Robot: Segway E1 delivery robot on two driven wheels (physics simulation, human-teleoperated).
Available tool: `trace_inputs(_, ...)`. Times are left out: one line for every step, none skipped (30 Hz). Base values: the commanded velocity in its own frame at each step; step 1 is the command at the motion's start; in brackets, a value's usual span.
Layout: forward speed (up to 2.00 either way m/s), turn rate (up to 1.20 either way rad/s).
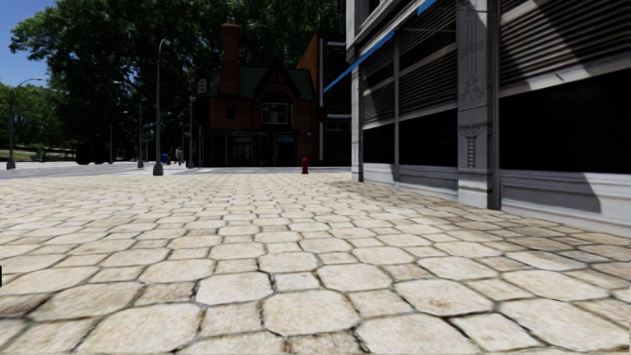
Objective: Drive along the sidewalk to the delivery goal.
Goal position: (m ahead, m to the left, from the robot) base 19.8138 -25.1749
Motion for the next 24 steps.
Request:
trace_inputs(2.0,0.0)
trace_inputs(2.0,0.0)
trace_inputs(2.0,0.0)
trace_inputs(2.0,0.0)
trace_inputs(2.0,0.0)
trace_inputs(2.0,0.0)
trace_inputs(2.0,0.0)
trace_inputs(2.0,0.0)
trace_inputs(2.0,0.0)
trace_inputs(2.0,0.0)
trace_inputs(2.0,0.0)
trace_inputs(2.0,0.0)
trace_inputs(2.0,0.0)
trace_inputs(2.0,0.0)
trace_inputs(2.0,0.0)
trace_inputs(2.0,0.0)
trace_inputs(2.0,0.0)
trace_inputs(2.0,0.0)
trace_inputs(2.0,0.0)
trace_inputs(2.0,0.0)
trace_inputs(2.0,0.0)
trace_inputs(2.0,0.0)
trace_inputs(2.0,0.0)
trace_inputs(2.0,0.0)
